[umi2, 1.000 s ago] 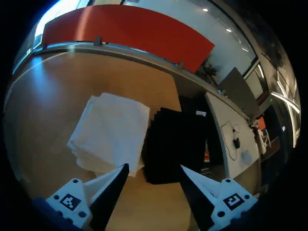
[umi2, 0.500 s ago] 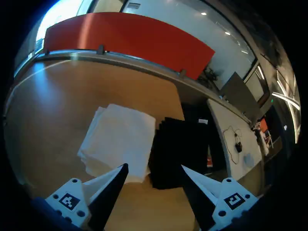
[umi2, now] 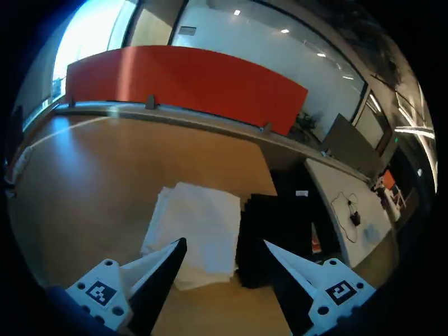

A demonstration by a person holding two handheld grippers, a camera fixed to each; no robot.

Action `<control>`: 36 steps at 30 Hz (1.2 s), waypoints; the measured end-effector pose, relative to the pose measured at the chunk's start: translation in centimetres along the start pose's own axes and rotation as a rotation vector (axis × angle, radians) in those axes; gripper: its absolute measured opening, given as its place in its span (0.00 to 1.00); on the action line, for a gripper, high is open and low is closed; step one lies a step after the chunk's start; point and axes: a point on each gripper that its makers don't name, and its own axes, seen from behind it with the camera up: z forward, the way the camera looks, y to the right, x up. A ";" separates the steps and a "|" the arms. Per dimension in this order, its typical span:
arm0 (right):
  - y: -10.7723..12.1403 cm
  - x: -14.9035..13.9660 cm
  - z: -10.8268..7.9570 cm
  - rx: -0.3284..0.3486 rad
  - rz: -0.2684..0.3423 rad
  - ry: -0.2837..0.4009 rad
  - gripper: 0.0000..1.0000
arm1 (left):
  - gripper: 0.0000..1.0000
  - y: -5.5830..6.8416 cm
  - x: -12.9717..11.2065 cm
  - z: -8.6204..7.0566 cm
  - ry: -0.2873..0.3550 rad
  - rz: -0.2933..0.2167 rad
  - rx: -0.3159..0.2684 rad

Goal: Fold towel

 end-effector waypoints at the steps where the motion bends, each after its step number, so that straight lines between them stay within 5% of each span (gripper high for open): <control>1: -0.2 0.5 -0.2 0.004 0.015 0.025 0.96 | 0.76 0.0 0.1 0.0 0.002 0.000 0.001; 19: -2.6 4.9 -1.7 0.052 0.246 0.208 0.96 | 0.76 -2.0 3.5 -0.3 0.073 -0.027 0.034; 26: -3.5 7.2 -3.0 0.077 0.289 0.309 0.96 | 0.76 -3.1 5.7 -0.5 0.125 -0.036 0.056; 36: -3.8 8.3 -3.4 0.073 0.320 0.356 0.95 | 0.76 -4.1 9.2 -0.8 0.216 -0.052 0.072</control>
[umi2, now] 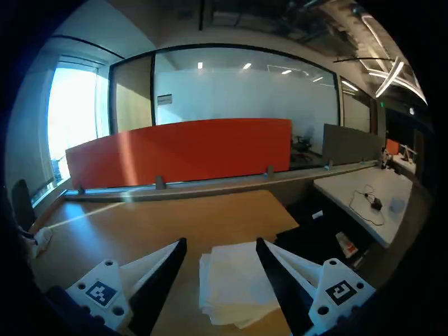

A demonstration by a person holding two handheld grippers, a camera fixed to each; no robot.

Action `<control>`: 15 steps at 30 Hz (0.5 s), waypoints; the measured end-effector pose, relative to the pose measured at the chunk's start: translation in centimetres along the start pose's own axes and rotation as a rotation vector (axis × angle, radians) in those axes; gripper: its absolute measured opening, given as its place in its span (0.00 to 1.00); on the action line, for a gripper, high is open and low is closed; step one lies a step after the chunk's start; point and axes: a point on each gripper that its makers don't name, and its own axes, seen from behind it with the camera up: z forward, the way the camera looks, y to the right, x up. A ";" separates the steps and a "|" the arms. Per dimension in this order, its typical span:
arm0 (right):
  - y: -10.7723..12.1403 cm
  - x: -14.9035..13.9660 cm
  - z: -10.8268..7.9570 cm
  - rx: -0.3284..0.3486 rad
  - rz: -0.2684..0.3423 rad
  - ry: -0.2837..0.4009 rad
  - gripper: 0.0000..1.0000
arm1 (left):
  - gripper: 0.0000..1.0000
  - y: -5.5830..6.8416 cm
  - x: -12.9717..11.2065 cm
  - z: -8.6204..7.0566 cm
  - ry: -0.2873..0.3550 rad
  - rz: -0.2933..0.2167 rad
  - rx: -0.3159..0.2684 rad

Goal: Fold towel

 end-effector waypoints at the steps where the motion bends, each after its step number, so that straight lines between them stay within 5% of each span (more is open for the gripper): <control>1: -0.2 0.2 -0.1 0.001 0.000 0.008 0.95 | 0.76 -0.1 0.5 0.0 0.013 0.002 0.002; 15: -3.8 2.8 -0.7 0.030 -0.037 0.086 0.95 | 0.76 -1.1 5.5 0.1 0.139 -0.024 0.015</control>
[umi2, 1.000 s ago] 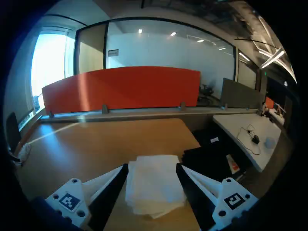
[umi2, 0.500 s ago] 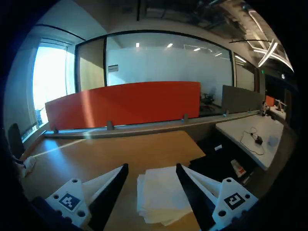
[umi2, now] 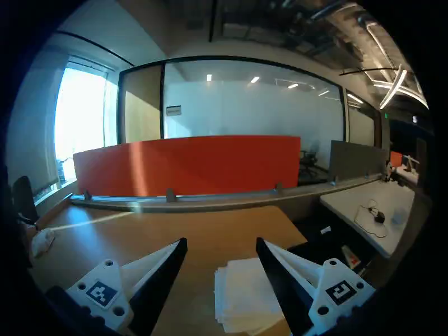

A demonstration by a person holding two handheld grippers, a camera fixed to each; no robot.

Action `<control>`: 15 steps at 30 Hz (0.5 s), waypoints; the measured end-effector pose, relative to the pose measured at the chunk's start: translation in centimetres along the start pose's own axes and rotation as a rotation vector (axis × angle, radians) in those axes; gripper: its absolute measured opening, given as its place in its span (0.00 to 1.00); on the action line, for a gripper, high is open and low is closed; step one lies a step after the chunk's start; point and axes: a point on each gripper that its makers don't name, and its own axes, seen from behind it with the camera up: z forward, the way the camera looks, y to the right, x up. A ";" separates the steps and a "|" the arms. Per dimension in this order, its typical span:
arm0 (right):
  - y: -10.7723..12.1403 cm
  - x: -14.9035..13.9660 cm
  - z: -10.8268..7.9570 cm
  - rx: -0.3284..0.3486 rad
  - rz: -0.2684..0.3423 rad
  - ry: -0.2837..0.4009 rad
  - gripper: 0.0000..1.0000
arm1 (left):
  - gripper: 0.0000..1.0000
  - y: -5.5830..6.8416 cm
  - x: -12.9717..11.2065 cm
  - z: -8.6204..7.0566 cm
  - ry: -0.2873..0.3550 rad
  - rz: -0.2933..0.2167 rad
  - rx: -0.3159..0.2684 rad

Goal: Fold towel

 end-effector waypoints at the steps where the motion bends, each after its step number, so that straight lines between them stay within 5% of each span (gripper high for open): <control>1: -0.3 0.3 0.0 -0.001 -0.001 0.011 0.95 | 0.76 -0.2 0.4 0.0 0.010 -0.003 0.007; 15: -6.7 4.1 -0.8 0.063 -0.023 0.116 0.97 | 0.76 -1.4 5.7 -0.5 0.176 -0.023 0.030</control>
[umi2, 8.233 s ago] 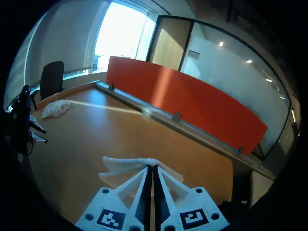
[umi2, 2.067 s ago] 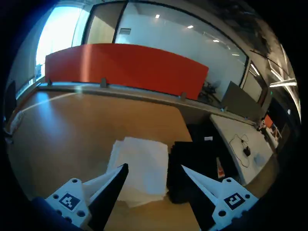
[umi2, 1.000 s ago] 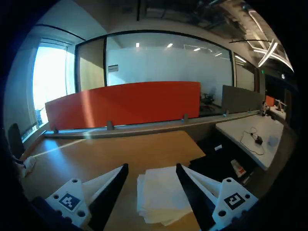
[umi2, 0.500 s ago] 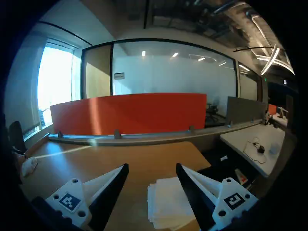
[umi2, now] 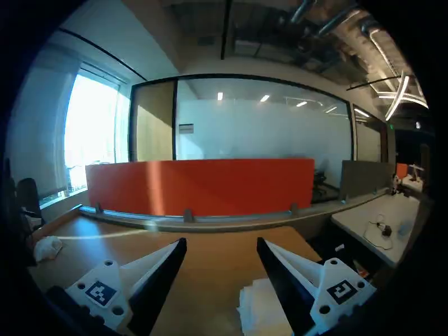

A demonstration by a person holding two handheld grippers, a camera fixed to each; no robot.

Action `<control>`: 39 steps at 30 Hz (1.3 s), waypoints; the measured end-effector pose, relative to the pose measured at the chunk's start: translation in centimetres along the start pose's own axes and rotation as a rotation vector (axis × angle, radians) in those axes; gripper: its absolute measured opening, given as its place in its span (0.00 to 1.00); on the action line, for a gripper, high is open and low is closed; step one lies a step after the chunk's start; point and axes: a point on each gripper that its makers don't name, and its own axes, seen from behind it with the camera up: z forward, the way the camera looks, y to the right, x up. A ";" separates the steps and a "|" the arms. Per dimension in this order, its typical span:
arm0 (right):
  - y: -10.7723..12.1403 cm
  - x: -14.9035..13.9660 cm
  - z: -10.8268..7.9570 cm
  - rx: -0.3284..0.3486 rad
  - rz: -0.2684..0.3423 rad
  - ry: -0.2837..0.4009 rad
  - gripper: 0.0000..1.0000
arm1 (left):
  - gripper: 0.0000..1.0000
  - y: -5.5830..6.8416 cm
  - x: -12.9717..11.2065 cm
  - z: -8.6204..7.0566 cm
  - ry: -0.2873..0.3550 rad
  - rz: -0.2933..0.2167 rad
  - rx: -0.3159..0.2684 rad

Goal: Fold towel

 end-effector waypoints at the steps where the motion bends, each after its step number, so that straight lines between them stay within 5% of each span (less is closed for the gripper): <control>1: -0.5 0.3 0.0 0.006 -0.002 0.008 0.97 | 0.76 0.0 0.3 0.0 0.010 0.000 0.001; 8: -4.0 1.9 0.2 0.037 -0.013 0.049 0.97 | 0.76 0.3 2.1 0.0 0.061 -0.010 -0.001; 20: -6.1 3.3 -0.1 0.030 -0.014 0.058 0.97 | 0.76 0.5 3.4 -0.3 0.102 -0.049 -0.012; 39: -9.1 4.7 0.2 0.050 -0.026 0.040 0.97 | 0.76 1.0 2.5 -0.5 0.185 0.002 -0.016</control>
